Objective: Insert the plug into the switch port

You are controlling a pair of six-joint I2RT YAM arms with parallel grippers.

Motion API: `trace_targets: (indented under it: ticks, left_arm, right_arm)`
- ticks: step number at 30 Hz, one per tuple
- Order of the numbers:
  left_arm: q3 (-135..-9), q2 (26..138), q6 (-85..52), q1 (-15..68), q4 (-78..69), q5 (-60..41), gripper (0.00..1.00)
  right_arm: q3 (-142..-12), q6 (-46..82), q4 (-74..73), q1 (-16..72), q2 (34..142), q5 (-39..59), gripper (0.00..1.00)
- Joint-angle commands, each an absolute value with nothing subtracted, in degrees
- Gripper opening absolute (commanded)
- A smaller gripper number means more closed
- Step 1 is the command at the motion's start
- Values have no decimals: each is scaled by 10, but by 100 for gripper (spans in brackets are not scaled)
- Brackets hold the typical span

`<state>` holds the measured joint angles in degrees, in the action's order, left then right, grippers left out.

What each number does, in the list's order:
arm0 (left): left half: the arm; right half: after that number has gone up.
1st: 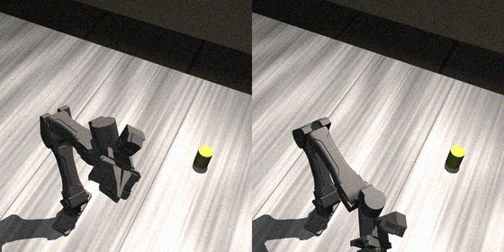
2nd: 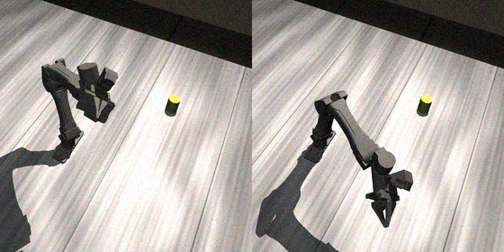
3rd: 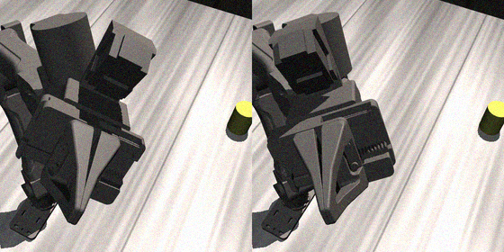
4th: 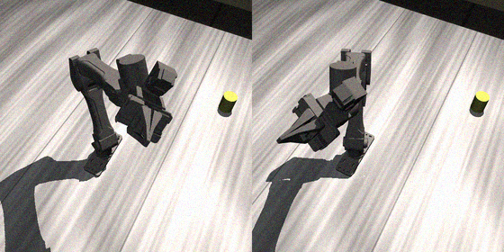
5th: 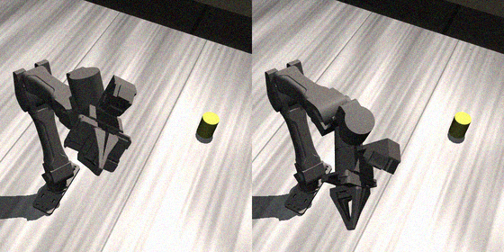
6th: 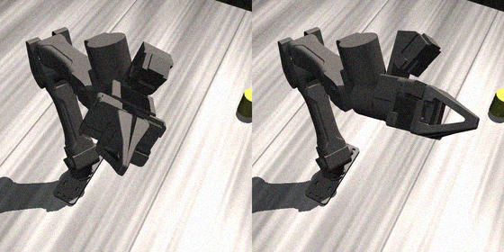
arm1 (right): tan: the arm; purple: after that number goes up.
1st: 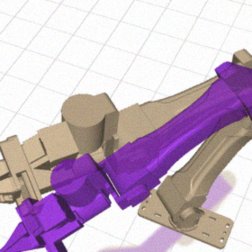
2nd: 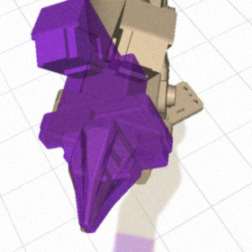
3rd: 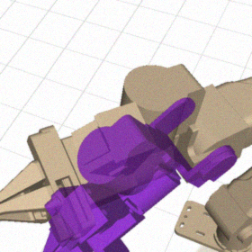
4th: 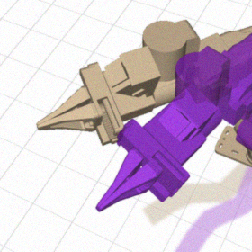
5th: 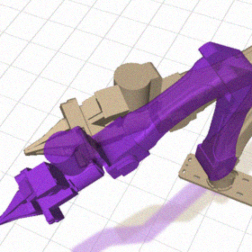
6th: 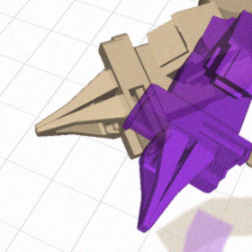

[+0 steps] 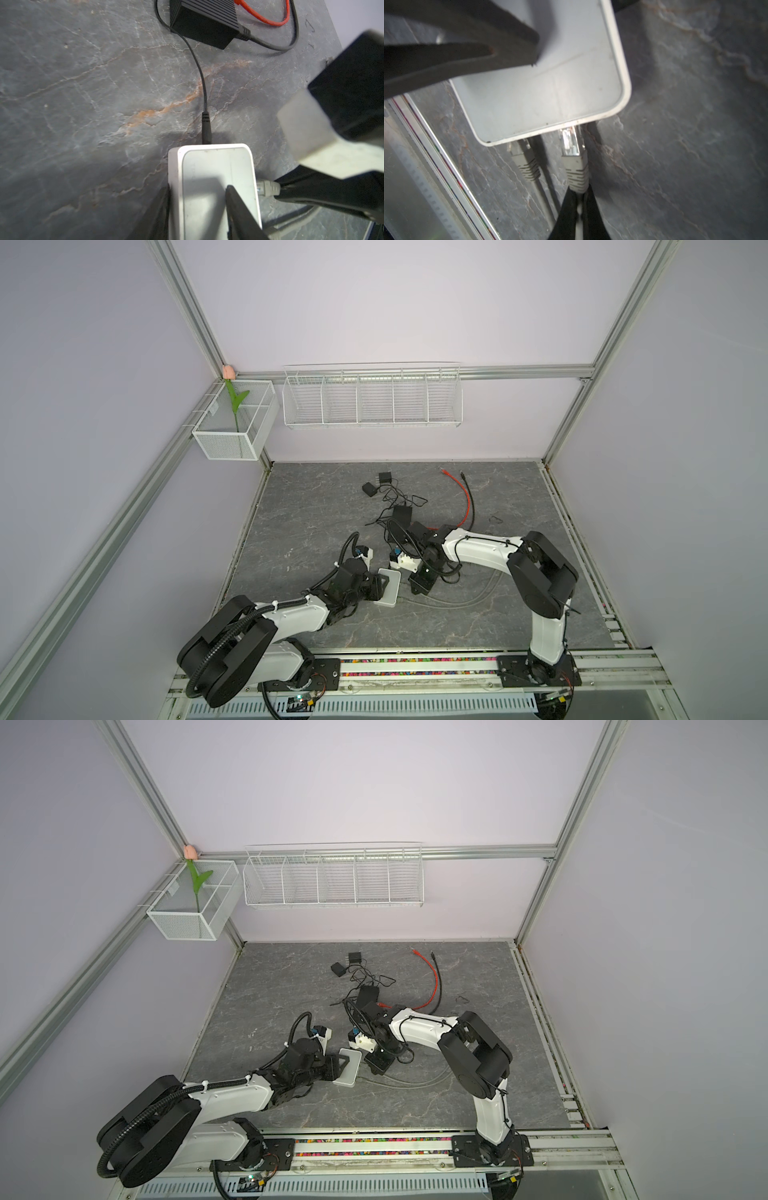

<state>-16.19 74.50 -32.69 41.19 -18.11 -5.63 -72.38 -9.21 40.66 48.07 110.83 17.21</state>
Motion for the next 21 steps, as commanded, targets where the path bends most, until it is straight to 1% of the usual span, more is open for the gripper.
trace_targets:
  ticks: [1,13,21]
  left_arm:
    - [-168,757,-316,415,-164,-85,42]
    - [-170,771,-299,415,-172,-134,40]
    - [-175,813,-295,415,-197,-171,40]
  right_arm:
    - [-721,-100,352,482,1119,198,7]
    - [-751,-153,354,490,1135,185,7]
    - [-763,-174,337,491,1142,187,7]
